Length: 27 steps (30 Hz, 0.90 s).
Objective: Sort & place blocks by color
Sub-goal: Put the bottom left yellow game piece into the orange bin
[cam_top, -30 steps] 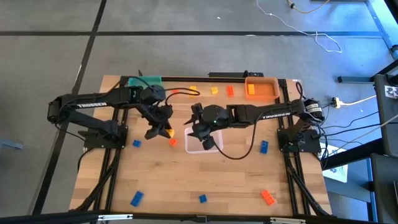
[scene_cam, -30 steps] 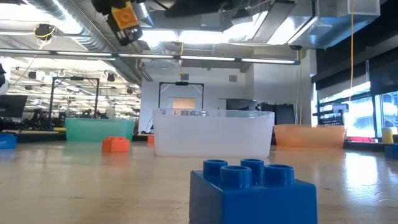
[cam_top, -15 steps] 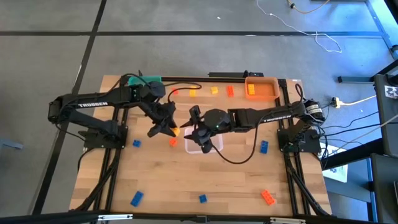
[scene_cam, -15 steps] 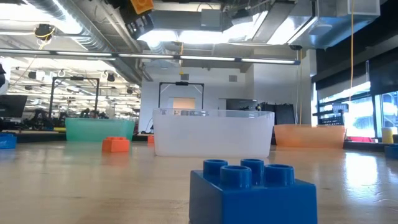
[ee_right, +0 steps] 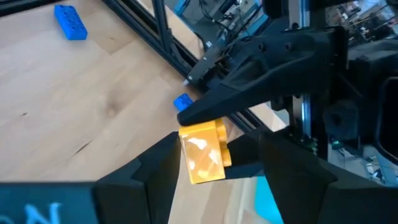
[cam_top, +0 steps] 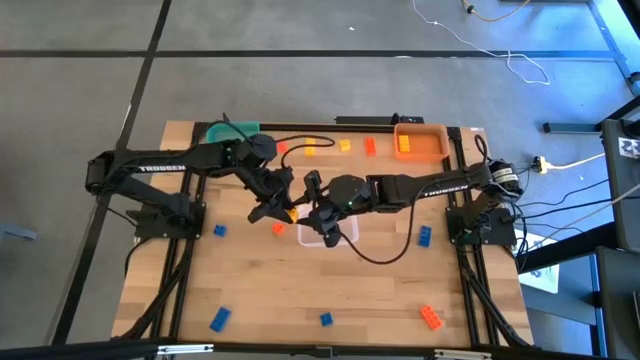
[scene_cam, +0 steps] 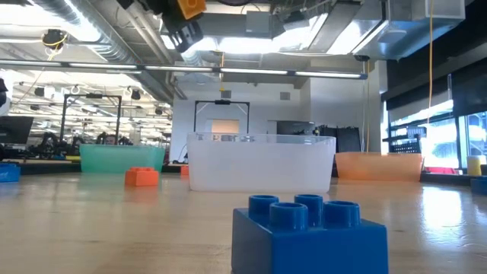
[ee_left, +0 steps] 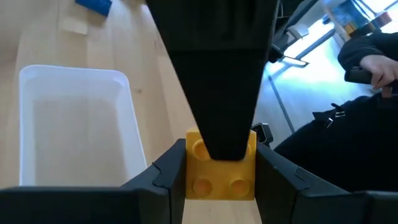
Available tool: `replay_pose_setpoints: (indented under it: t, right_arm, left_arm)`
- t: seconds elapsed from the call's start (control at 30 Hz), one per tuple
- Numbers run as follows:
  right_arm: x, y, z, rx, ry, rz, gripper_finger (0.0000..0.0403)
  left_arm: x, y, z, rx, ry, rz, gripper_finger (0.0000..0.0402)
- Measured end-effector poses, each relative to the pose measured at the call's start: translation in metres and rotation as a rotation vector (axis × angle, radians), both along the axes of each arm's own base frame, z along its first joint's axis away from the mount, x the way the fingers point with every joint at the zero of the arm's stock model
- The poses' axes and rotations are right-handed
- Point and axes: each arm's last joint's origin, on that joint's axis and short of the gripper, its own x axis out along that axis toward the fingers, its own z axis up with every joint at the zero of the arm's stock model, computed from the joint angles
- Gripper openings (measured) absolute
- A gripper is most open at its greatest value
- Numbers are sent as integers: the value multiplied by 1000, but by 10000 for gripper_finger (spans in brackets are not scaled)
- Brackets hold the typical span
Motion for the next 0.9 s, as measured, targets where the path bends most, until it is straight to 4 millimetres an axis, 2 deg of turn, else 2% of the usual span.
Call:
replay_pose_setpoints:
  t: [0.47, 0.73, 0.9]
  right_arm:
    - [10, 1, -14, 7, 17, 14, 212]
    - [11, 2, -15, 11, 14, 16, 162]
    - [11, 2, -15, 7, 14, 24, 106]
  left_arm:
    - [5, 0, -1, -4, -27, -10, 131]
    - [5, 0, 0, -5, -28, -11, 131]
    - [5, 0, 0, -11, -27, -17, 131]
